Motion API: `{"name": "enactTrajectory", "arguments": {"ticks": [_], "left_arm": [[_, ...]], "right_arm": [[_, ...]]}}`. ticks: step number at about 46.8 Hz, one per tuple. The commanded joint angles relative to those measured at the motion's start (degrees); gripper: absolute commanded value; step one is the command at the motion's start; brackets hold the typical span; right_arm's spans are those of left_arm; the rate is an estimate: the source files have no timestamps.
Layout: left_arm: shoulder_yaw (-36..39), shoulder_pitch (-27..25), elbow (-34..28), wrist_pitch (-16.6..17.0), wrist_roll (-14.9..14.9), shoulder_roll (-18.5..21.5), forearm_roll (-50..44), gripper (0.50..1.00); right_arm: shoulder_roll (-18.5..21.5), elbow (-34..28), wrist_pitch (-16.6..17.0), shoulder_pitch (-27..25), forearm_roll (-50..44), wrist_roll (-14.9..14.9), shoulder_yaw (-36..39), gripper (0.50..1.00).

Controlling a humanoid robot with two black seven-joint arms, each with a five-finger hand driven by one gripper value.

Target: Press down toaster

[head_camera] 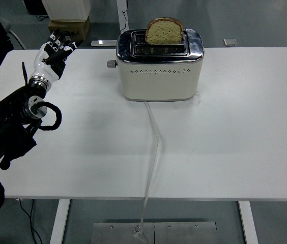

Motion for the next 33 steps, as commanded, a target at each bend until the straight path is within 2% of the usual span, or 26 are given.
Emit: {"name": "enactTrajectory", "arguments": {"ticks": [1, 33], "left_arm": [[0.0, 0.0, -0.1, 0.0, 0.0, 0.0, 0.2, 1.000], [0.2, 0.2, -0.3, -1.1, 0.0, 0.7, 1.6, 1.000]], "right_arm": [[0.0, 0.0, 0.0, 0.0, 0.0, 0.0, 0.0, 1.000], [0.0, 0.0, 0.0, 0.0, 0.0, 0.0, 0.0, 1.000]]}}
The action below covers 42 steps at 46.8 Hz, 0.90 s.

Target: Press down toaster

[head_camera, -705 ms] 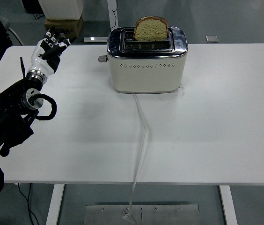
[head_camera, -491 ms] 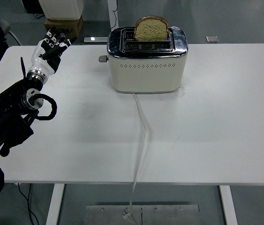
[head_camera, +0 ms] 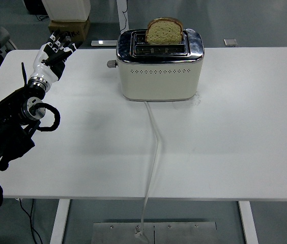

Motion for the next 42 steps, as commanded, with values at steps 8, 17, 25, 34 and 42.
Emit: {"name": "enactTrajectory", "arguments": {"ticks": [8, 17, 25, 34, 42], "left_arm": [[0.1, -0.6, -0.4, 0.0, -0.2, 2.0, 6.7, 1.000], [0.1, -0.5, -0.7, 0.1, -0.2, 2.3, 9.3, 1.000], [0.1, -0.5, -2.9, 0.0, -0.1, 3.6, 9.3, 1.000], [0.5, -0.4, -7.2, -0.2, -0.1, 7.0, 11.1, 1.000], [0.5, -0.2, -9.8, -0.2, -0.1, 8.8, 14.9, 1.000]], "right_arm": [[0.0, 0.0, 0.0, 0.0, 0.0, 0.0, 0.0, 1.000], [0.0, 0.0, 0.0, 0.0, 0.0, 0.0, 0.0, 1.000], [0.0, 0.0, 0.0, 0.0, 0.0, 0.0, 0.0, 1.000], [0.0, 0.0, 0.0, 0.0, 0.0, 0.0, 0.0, 1.000], [0.0, 0.0, 0.0, 0.0, 0.0, 0.0, 0.0, 1.000]]}}
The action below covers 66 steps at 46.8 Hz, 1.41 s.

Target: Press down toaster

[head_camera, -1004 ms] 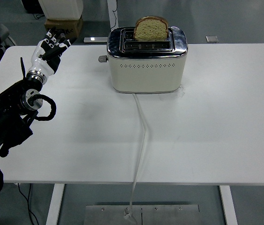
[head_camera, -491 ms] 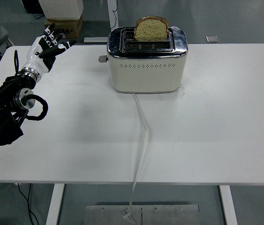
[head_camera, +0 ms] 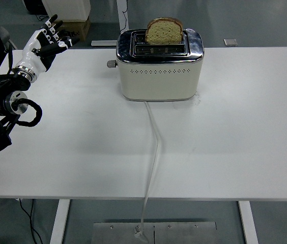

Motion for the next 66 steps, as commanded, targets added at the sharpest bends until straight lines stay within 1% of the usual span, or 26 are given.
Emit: {"name": "enactTrajectory", "arguments": {"ticks": [1, 6, 12, 19, 30, 35, 45, 52, 66], "left_arm": [[0.1, 0.2, -0.3, 0.0, 0.1, 0.3, 1.6, 1.000], [1.1, 0.8, -0.3, 0.0, 0.1, 0.6, 4.1, 1.000], [2.3, 0.9, -0.5, -0.2, 0.1, 2.0, 6.4, 1.000], [3.2, 0.6, -0.5, -1.9, 0.1, 3.3, 9.0, 1.000], [5.4, -0.2, -1.3, -1.8, 0.2, 3.9, 19.4, 1.000], [7.9, -1.2, -1.8, -1.8, 0.2, 4.4, 21.5, 1.000], [13.7, -2.5, -5.3, -1.7, 0.2, 5.3, 27.3, 1.000], [14.2, -3.3, -6.8, -1.4, 0.2, 5.4, 33.0, 1.000], [15.1, -4.5, -6.8, -1.4, 0.3, 5.4, 37.1, 1.000]], "right_arm": [[0.0, 0.0, 0.0, 0.0, 0.0, 0.0, 0.0, 1.000], [0.0, 0.0, 0.0, 0.0, 0.0, 0.0, 0.0, 1.000], [0.0, 0.0, 0.0, 0.0, 0.0, 0.0, 0.0, 1.000], [0.0, 0.0, 0.0, 0.0, 0.0, 0.0, 0.0, 1.000], [0.0, 0.0, 0.0, 0.0, 0.0, 0.0, 0.0, 1.000], [0.0, 0.0, 0.0, 0.0, 0.0, 0.0, 0.0, 1.000], [0.0, 0.0, 0.0, 0.0, 0.0, 0.0, 0.0, 1.000], [0.0, 0.0, 0.0, 0.0, 0.0, 0.0, 0.0, 1.000], [0.0, 0.0, 0.0, 0.0, 0.0, 0.0, 0.0, 1.000]]}}
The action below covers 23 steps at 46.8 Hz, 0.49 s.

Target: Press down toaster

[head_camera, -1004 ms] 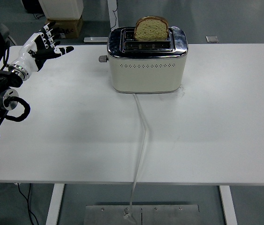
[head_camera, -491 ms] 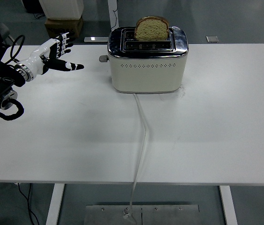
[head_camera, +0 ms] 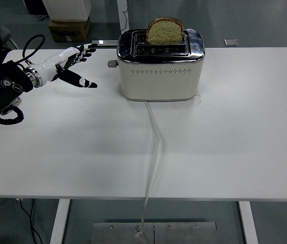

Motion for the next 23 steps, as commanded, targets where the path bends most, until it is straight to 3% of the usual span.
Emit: {"name": "enactTrajectory", "arguments": {"ticks": [1, 12, 23], "left_arm": [[0.4, -0.1, 0.0, 0.0, 0.0, 0.0, 0.5, 1.000], [6.0, -1.1, 0.0, -0.1, 0.0, 0.2, 0.8, 1.000], [6.3, -1.2, 0.0, -0.1, -0.1, 0.2, 1.7, 1.000]], "right_arm": [[0.0, 0.0, 0.0, 0.0, 0.0, 0.0, 0.0, 1.000], [0.0, 0.0, 0.0, 0.0, 0.0, 0.0, 0.0, 0.998], [0.0, 0.0, 0.0, 0.0, 0.0, 0.0, 0.0, 1.000]]}}
